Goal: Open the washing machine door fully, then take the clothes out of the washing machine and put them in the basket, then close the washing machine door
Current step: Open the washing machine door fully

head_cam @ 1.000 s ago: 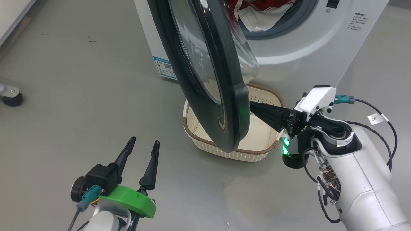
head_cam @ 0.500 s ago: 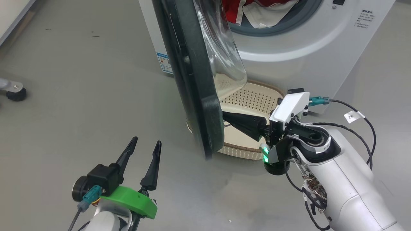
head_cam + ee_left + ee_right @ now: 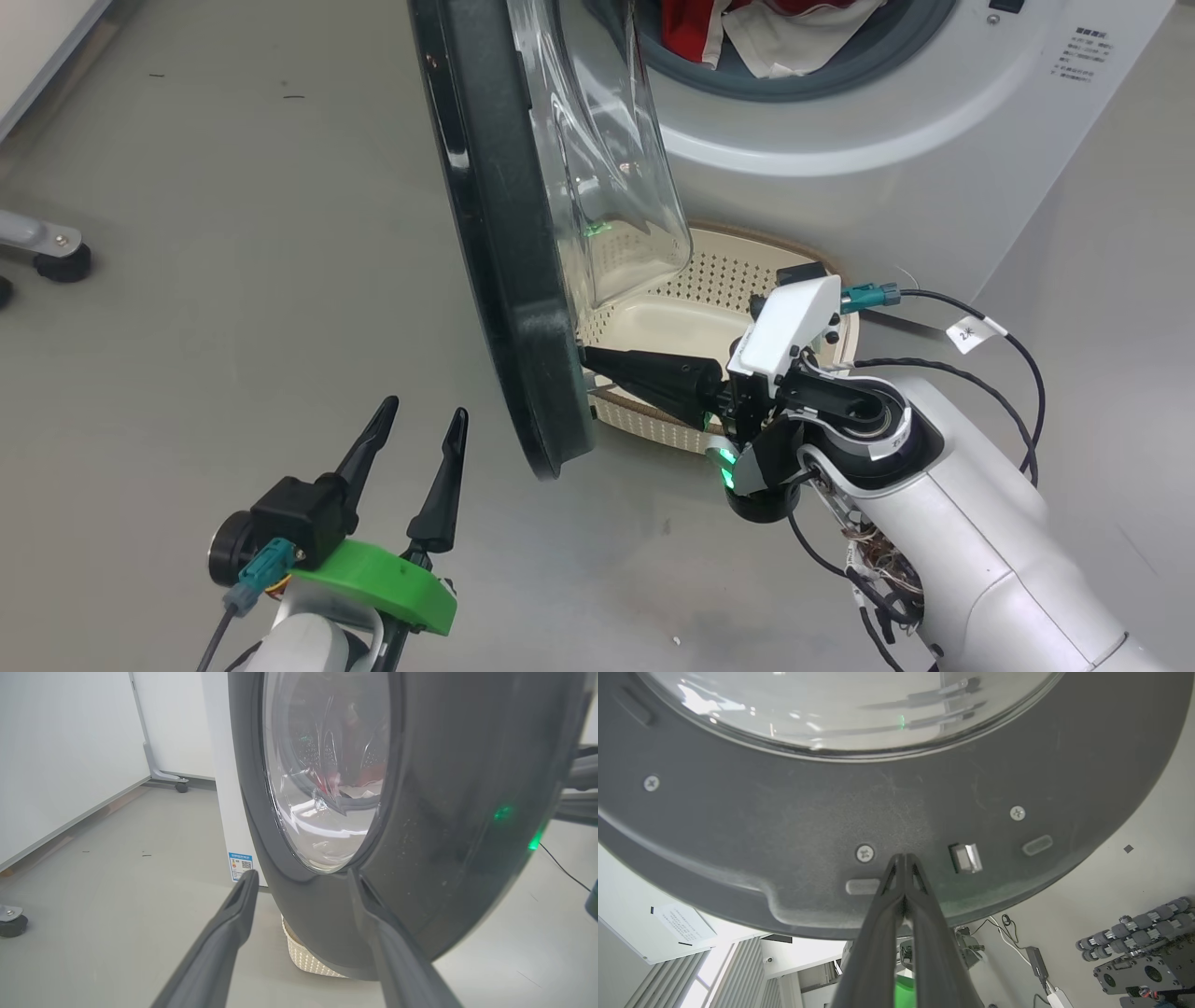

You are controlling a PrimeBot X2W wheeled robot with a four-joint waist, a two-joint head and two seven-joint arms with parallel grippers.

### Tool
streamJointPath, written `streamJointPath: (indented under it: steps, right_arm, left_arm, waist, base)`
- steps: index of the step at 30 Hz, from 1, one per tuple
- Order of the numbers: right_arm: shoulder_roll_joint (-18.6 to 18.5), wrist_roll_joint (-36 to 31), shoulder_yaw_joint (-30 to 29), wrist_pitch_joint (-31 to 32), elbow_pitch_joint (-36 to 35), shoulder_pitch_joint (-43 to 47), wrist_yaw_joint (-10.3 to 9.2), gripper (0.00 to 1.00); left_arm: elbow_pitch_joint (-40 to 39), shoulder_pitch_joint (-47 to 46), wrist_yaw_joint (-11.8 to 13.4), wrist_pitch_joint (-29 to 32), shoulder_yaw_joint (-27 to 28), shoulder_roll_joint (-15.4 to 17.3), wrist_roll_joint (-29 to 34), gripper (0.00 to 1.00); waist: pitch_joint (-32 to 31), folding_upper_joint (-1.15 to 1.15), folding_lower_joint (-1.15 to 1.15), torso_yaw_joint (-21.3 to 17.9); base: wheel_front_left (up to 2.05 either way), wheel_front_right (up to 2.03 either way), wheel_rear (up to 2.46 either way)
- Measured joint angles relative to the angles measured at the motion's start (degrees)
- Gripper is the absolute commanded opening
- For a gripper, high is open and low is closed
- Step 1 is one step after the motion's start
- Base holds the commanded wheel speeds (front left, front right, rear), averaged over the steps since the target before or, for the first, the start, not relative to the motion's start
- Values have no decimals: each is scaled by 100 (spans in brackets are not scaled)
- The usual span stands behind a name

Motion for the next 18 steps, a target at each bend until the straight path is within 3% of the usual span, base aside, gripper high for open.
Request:
streamJointPath:
  steps: [18]
  right_arm:
    - [11,-14,163,-469,113,-102,13,0]
  left_arm:
    - [38,11,0,0,180,-25,0,100]
  waist:
    - [-114,0,0,-64]
  base:
    - [0,0,0]
